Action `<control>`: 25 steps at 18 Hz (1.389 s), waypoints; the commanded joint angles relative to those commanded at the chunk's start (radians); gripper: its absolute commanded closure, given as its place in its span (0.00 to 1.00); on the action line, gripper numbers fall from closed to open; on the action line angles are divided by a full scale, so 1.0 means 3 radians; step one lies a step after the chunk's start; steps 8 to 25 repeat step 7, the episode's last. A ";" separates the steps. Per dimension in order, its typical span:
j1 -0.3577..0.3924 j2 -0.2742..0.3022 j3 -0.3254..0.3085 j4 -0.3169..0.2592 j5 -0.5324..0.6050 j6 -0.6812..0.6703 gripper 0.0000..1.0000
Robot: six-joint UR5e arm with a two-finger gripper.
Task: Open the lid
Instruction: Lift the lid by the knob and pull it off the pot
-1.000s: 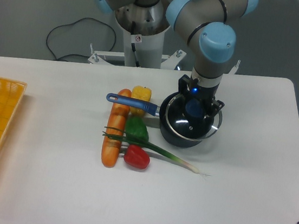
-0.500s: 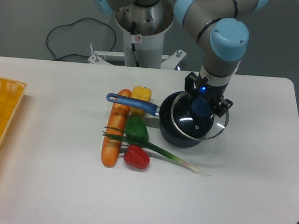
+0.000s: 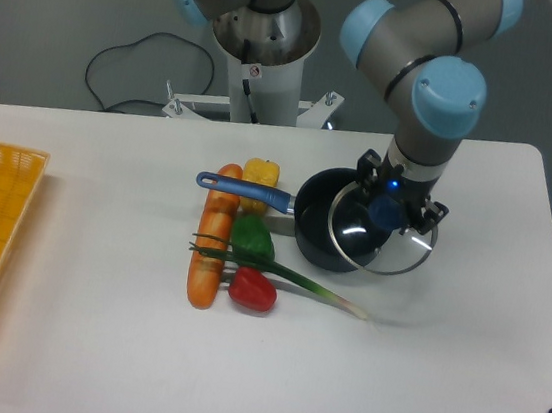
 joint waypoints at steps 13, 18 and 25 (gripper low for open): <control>0.0005 -0.0067 0.0062 -0.0005 -0.0005 0.0000 0.37; 0.0005 -0.0067 0.0062 -0.0005 -0.0005 0.0000 0.37; 0.0005 -0.0067 0.0062 -0.0005 -0.0005 0.0000 0.37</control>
